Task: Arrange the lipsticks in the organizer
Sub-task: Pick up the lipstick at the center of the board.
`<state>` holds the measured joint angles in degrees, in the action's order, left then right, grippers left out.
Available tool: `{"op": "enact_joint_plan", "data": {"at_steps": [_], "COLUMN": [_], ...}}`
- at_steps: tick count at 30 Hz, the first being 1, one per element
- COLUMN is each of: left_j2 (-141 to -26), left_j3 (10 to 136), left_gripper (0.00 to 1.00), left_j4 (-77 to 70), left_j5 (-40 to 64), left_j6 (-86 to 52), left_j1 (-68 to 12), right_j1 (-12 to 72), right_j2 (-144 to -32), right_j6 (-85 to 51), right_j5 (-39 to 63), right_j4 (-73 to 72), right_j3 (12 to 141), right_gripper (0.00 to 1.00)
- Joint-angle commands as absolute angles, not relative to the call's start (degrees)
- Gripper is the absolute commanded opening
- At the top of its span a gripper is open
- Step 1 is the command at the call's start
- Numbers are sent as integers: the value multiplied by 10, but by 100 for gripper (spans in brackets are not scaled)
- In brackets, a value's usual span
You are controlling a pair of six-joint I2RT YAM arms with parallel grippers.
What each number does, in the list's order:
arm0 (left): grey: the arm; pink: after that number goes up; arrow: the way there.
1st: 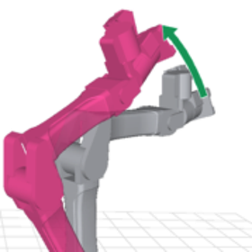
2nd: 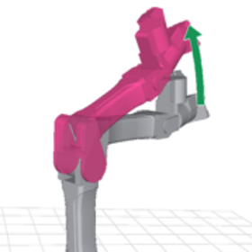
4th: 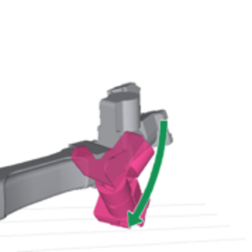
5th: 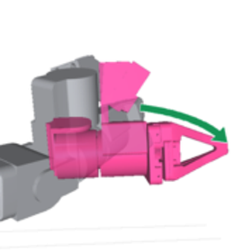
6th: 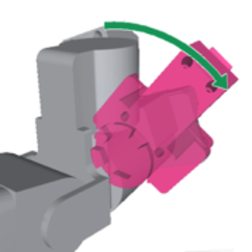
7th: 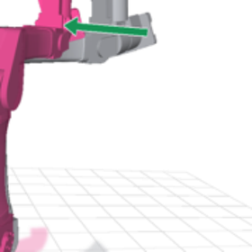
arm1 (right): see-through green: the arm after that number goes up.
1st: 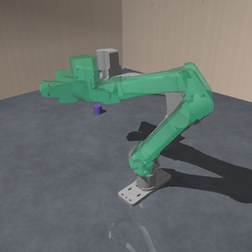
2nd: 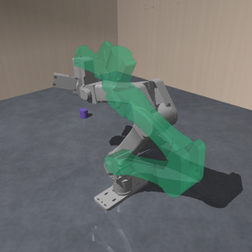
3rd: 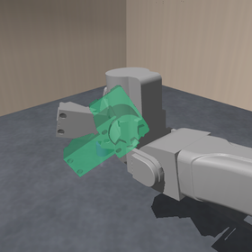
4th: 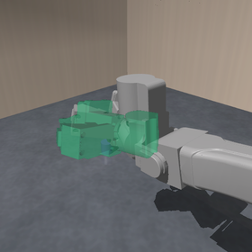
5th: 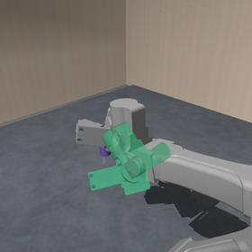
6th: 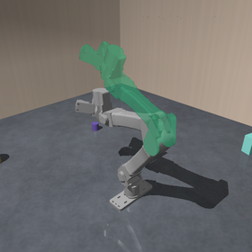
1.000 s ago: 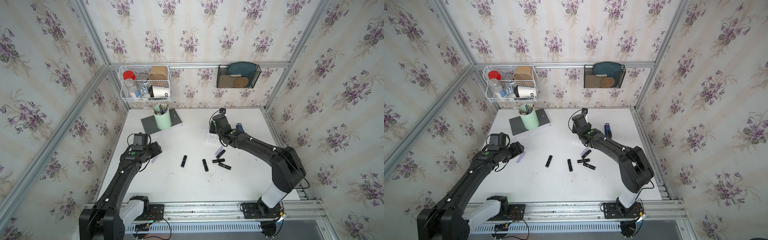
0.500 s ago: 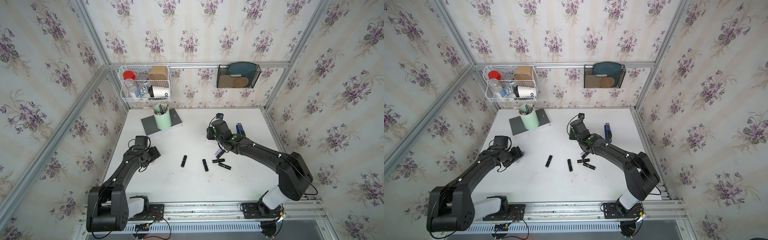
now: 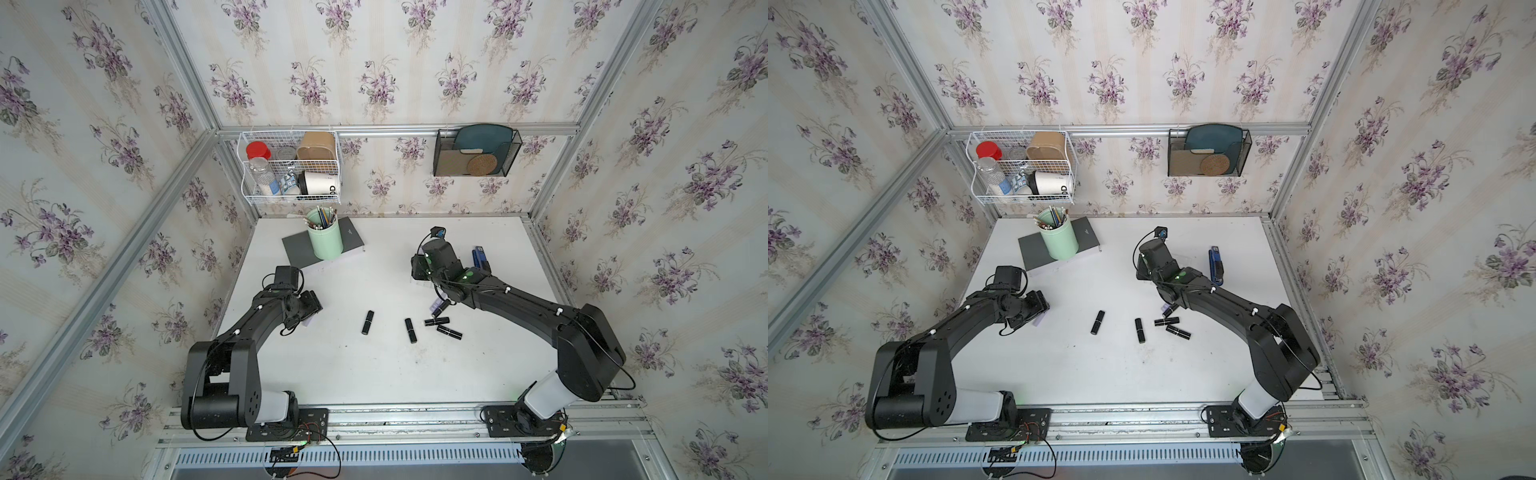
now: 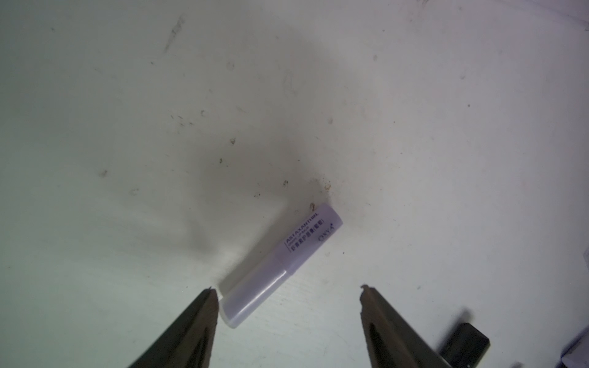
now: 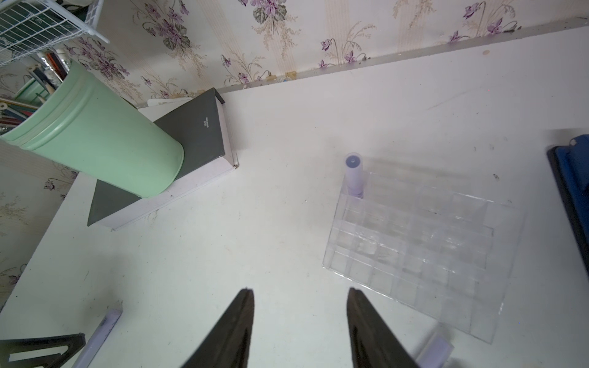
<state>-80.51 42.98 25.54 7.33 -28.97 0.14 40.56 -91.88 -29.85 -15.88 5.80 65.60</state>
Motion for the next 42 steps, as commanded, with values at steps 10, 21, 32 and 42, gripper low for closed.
{"op": "enact_joint_plan", "data": {"at_steps": [10, 21, 32, 42], "left_j2": [-845, -859, -879, -928], "left_j3": [439, 454, 470, 493], "left_gripper": [64, 52, 35, 25], "left_j4": [261, 310, 324, 313], "left_j5": [58, 13, 11, 46], "left_j6": [-265, -258, -252, -243], "left_j1": [-14, -52, -74, -89], "right_j1": [410, 413, 418, 431], "right_j2": [-919, -918, -913, -911], "right_j6": [-301, -303, -306, -314], "right_j5": [-159, -156, -155, -138], "right_j4": [49, 43, 45, 53], "right_j3": [660, 664, 666, 674], "right_gripper": [53, 53, 53, 53]}}
